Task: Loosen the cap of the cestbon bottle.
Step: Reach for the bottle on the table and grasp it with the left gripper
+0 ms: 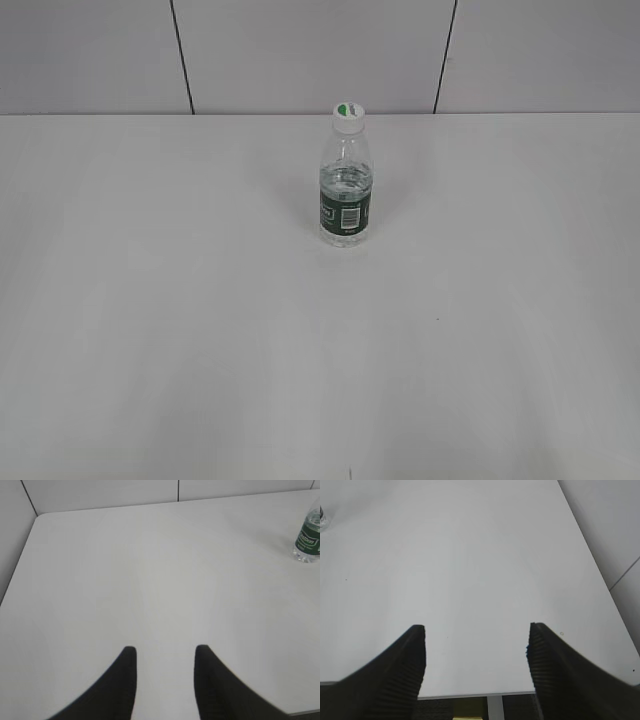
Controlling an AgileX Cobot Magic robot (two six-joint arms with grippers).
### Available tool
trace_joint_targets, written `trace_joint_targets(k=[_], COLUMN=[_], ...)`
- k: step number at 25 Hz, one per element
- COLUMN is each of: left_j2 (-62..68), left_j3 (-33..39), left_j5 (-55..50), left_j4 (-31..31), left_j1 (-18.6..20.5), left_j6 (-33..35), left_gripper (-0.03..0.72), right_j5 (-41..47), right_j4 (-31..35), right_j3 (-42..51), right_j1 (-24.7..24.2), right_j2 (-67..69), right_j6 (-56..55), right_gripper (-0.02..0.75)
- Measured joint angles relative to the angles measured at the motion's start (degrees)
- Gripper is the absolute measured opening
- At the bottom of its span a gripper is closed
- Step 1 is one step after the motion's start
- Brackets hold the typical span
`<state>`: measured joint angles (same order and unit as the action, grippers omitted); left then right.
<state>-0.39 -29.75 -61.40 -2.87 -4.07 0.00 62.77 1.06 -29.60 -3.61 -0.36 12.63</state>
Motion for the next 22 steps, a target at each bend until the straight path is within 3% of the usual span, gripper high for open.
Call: trace_joint_targets(k=[22], left_j2=[0.0], left_j3=[0.0], left_j5=[0.0], left_j4=[0.0], left_j1=[0.0], left_j6=[0.0], left_gripper=[0.241], right_j5=[0.0], right_j4=[0.0], right_j3=[0.0], right_j1=[0.0], right_j2=[0.0], right_j6=[0.0], right_gripper=[0.492])
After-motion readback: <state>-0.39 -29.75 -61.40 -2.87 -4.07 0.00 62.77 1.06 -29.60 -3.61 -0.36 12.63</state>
